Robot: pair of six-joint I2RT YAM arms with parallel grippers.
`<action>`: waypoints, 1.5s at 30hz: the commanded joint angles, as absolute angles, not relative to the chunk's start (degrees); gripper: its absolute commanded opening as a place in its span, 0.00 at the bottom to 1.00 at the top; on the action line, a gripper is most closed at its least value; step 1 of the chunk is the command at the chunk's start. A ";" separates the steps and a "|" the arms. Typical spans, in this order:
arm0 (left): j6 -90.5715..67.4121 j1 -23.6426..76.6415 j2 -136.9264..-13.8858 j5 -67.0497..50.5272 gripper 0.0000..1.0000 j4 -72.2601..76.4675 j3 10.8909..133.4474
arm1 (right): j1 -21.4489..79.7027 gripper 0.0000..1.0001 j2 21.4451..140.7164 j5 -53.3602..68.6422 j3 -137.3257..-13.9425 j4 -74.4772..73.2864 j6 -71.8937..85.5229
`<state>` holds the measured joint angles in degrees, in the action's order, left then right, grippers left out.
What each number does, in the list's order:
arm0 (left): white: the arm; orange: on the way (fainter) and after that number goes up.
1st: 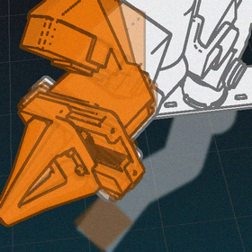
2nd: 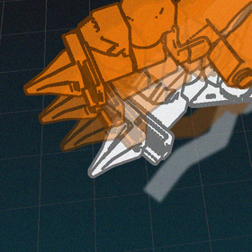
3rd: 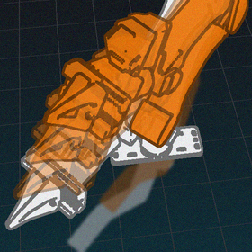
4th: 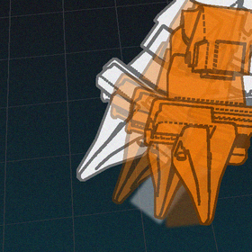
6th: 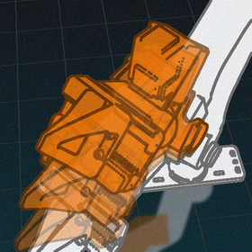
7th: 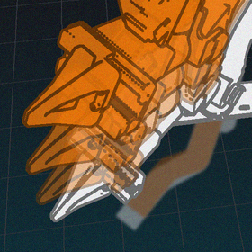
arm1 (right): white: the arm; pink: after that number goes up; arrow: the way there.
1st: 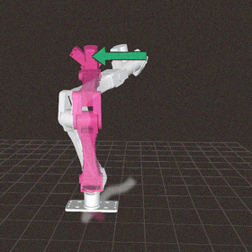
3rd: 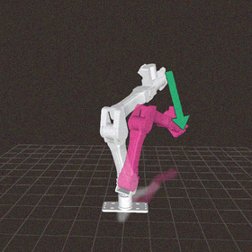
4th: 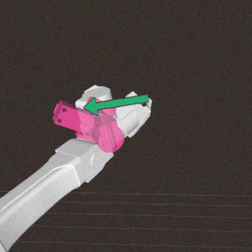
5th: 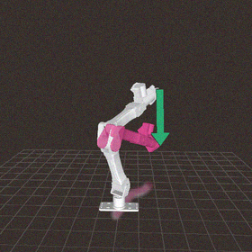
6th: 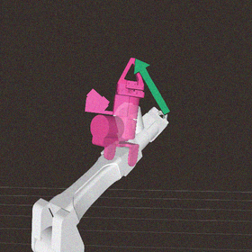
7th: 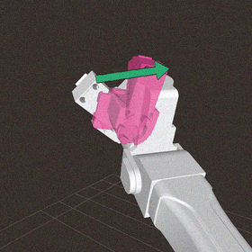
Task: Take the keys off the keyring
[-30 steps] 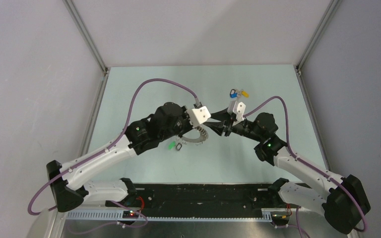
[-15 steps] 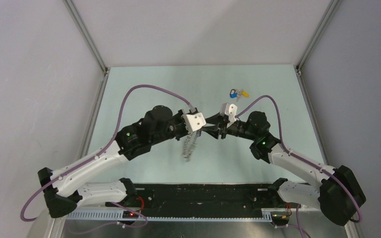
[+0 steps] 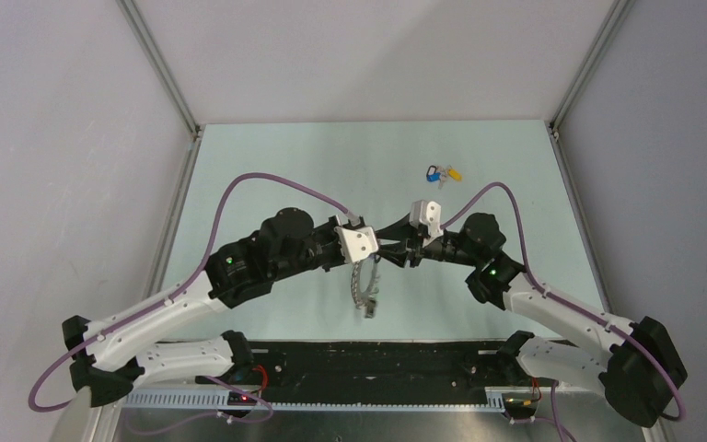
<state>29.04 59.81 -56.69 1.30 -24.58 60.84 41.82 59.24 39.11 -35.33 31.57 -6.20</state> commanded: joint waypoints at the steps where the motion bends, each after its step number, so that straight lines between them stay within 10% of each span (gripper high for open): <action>1: 30.44 60.12 -54.58 3.06 0.00 -20.39 61.35 | 42.31 0.35 55.94 41.07 -37.70 31.48 -5.61; 18: 30.84 60.29 -55.29 5.71 0.00 -20.37 61.39 | 43.72 0.30 62.00 40.42 -40.85 36.38 -2.58; 24: 31.00 60.29 -55.21 6.87 0.00 -20.38 61.31 | 44.38 0.00 63.59 38.16 -41.70 36.27 -2.33; 41: 32.12 60.30 -54.43 8.60 0.00 -19.76 60.13 | 39.72 0.00 58.17 35.88 -41.22 36.32 7.28; 45: 32.25 60.29 -54.09 8.76 0.00 -19.46 60.03 | 40.36 0.34 58.13 35.31 -41.22 33.70 5.63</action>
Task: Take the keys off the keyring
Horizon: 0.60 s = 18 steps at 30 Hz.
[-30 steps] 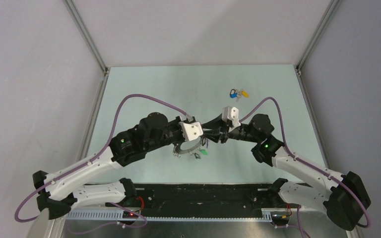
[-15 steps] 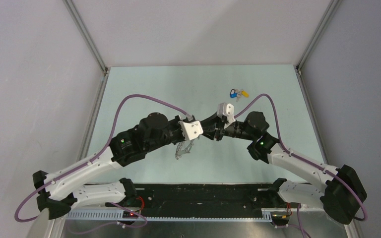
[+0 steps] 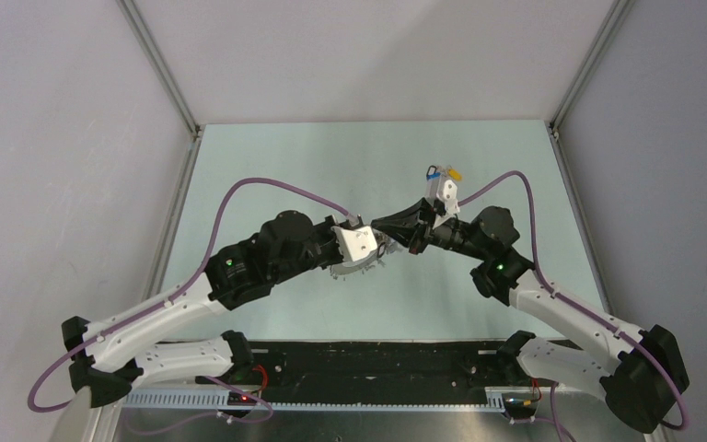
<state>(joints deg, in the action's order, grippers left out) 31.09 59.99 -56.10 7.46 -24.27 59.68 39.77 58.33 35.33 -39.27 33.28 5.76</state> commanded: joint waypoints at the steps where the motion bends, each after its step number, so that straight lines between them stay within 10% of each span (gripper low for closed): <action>1: 32.25 60.29 -54.16 8.82 0.00 -19.48 60.03 | 40.85 0.36 58.11 35.06 -41.22 32.49 5.06; 18: 32.38 60.30 -53.20 7.43 0.00 -19.37 59.79 | 44.19 0.37 63.49 32.33 -44.12 30.19 0.21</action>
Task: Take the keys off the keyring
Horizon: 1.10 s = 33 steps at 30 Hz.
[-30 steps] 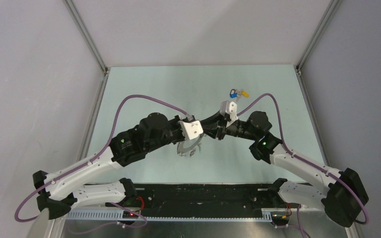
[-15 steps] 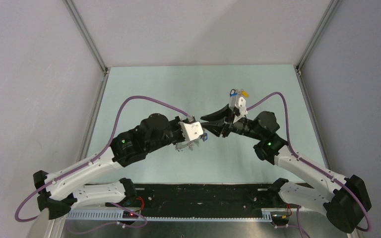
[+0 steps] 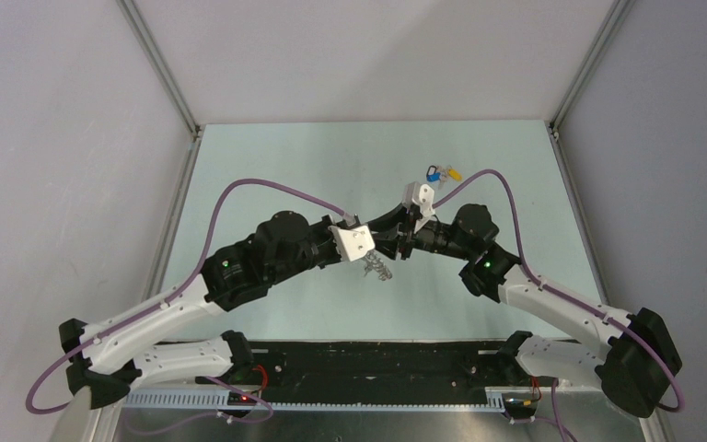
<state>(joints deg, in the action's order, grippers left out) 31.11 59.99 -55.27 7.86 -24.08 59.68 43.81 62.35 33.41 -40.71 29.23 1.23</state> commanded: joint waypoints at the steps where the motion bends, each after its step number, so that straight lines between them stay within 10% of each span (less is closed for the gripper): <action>1: 32.46 60.34 -53.14 7.15 0.00 -19.37 59.78 | 44.20 0.38 63.95 32.23 -44.30 30.30 0.21; 10: 32.61 60.29 -53.05 6.58 0.00 -19.36 59.64 | 44.29 0.32 65.54 36.21 -45.66 31.07 -1.76; 17: 33.17 60.34 -52.87 8.39 0.00 -19.39 59.36 | 44.55 0.00 65.39 41.27 -45.70 30.07 -2.11; 33: 33.54 60.29 -52.66 9.60 0.00 -19.20 59.16 | 41.83 0.00 61.02 38.79 -45.36 30.55 5.29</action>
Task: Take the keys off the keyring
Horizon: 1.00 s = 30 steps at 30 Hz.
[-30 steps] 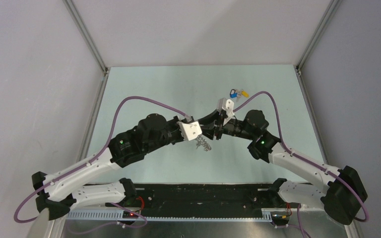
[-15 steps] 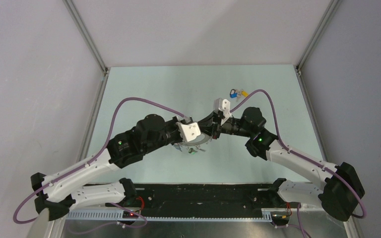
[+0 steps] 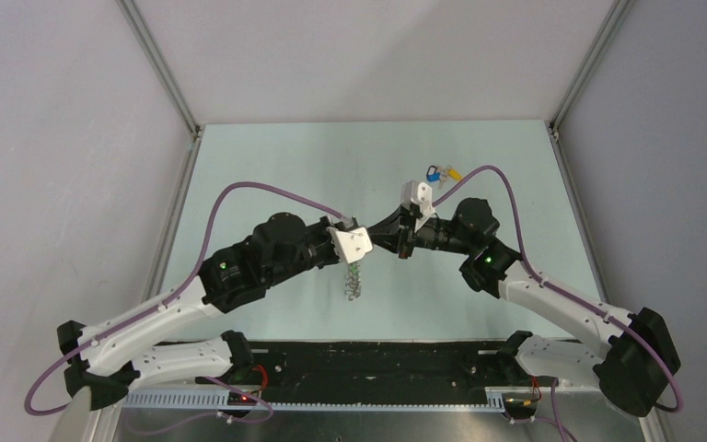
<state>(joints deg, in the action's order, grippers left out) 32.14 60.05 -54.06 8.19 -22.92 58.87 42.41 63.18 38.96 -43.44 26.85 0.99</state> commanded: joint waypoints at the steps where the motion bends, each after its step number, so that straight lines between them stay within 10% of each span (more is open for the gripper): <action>1: 33.50 60.29 -52.65 9.50 0.00 -19.22 59.20 | 41.77 0.00 60.96 39.10 -45.31 31.24 5.68; 30: 33.35 60.34 -52.86 10.88 0.00 -18.94 59.17 | 40.51 0.00 58.02 42.12 -44.57 35.58 14.19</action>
<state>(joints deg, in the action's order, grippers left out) 32.60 60.05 -53.78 9.15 -21.52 58.87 40.62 59.11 38.81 -43.42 32.42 12.69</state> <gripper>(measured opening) 0.019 0.009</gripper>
